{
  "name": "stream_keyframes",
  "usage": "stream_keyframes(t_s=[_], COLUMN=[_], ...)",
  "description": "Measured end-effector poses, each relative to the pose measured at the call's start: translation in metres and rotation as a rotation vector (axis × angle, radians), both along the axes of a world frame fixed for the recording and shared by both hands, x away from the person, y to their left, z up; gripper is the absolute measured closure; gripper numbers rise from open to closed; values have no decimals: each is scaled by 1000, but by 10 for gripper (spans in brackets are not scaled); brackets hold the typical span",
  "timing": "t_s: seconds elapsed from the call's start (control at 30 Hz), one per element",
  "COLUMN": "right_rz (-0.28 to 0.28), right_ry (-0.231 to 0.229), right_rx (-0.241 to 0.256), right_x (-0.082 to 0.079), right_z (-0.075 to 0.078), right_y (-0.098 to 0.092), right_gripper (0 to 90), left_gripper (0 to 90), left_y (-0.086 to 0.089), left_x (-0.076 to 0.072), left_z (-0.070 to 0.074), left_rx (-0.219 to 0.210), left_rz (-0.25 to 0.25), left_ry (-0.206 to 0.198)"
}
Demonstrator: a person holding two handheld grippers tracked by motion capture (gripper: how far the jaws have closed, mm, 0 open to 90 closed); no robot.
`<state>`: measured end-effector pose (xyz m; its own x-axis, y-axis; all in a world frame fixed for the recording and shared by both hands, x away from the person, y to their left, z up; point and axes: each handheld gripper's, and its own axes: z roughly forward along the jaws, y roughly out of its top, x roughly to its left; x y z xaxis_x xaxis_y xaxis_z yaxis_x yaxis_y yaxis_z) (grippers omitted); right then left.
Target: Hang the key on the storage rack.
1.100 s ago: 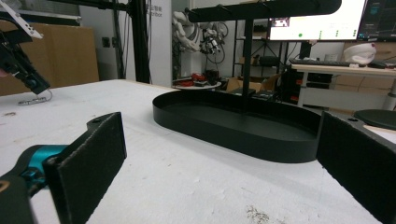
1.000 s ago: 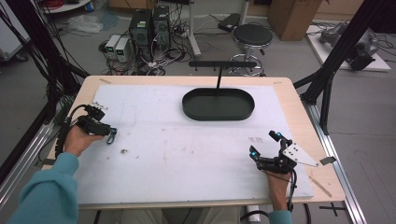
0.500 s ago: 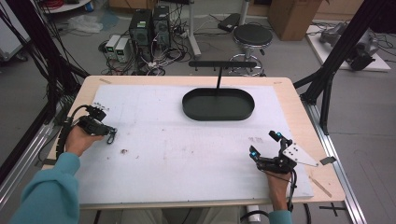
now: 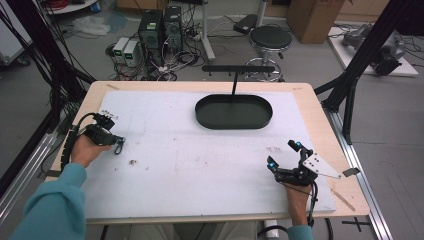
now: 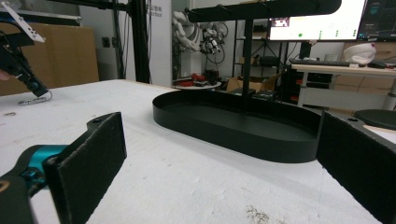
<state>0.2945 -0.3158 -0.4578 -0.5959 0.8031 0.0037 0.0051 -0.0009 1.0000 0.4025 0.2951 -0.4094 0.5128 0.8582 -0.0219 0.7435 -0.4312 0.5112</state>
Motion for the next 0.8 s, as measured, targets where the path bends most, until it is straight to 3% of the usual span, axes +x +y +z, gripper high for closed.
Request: stream_keyframes(t_s=[0.2,0.43,0.7,0.8], right_rz=[0,0,-6,-18], right_ry=[0,-1,-3,-1], right_rx=[0,-1,5,10], right_x=[0,0,1,2], right_z=[0,0,0,0], right_y=[0,0,-1,-1], right_gripper=[15,16,16,15], left_gripper=[884,886,885,886], left_y=[3,3,-1,-1], left_x=[0,-2,-8,-12], left_z=[1,5,15,21], left_rx=[-21,-62,-121,-164], left_rz=[3,-8,-44,-60], left_ry=[16,-4,-68,-100])
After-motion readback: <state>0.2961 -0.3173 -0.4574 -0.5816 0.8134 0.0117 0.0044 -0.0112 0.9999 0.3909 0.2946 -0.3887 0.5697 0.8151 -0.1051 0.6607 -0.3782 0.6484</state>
